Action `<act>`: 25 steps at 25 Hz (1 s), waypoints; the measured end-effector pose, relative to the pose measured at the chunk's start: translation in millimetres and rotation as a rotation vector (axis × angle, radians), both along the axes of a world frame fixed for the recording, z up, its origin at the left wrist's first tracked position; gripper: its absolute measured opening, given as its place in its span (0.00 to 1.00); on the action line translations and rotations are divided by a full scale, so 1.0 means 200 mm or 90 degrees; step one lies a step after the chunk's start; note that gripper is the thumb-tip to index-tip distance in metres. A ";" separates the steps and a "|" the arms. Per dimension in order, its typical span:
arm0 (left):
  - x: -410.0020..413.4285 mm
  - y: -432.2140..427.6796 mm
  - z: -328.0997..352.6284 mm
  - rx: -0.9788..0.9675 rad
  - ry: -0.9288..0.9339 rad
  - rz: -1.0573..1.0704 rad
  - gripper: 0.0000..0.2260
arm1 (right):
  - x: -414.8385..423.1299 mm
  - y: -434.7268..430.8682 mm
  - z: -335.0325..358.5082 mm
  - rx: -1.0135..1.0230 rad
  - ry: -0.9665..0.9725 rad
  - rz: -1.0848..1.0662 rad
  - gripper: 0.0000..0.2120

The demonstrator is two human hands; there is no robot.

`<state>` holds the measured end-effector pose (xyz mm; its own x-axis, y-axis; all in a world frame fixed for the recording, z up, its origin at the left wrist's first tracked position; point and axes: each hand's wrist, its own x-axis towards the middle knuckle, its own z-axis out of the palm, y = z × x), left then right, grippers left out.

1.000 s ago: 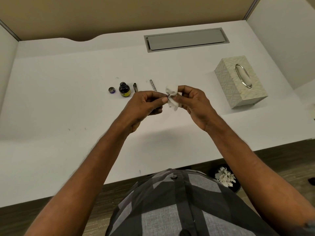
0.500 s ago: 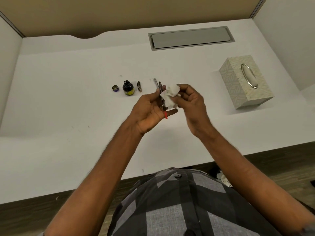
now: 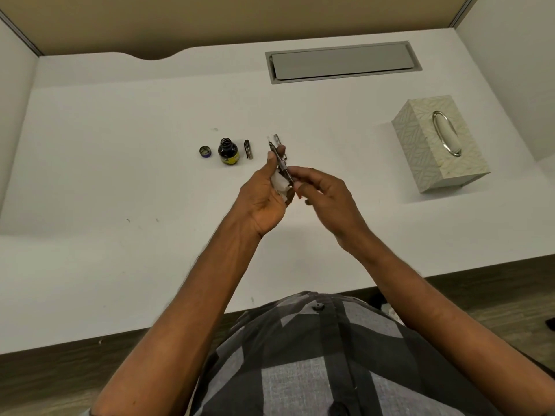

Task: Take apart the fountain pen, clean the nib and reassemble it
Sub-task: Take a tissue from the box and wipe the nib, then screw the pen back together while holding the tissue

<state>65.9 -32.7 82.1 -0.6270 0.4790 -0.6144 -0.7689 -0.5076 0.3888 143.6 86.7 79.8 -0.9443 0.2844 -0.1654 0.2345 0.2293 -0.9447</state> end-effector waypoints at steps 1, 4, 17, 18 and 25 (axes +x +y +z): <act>0.00 0.00 -0.01 -0.024 0.016 0.001 0.09 | 0.00 0.00 0.01 -0.115 -0.033 -0.021 0.14; 0.02 0.01 -0.03 -0.064 0.056 0.036 0.07 | -0.01 0.02 0.01 -0.203 -0.037 -0.047 0.12; 0.01 0.09 -0.16 -0.127 0.079 0.284 0.06 | -0.28 0.32 -0.14 -0.205 -0.078 0.007 0.11; 0.00 0.09 -0.16 -0.128 0.069 0.304 0.06 | -0.33 0.35 -0.18 -0.186 -0.082 -0.008 0.11; -0.06 0.15 -0.22 -0.146 -0.009 0.391 0.05 | -0.83 0.35 -0.57 0.282 -0.080 0.101 0.17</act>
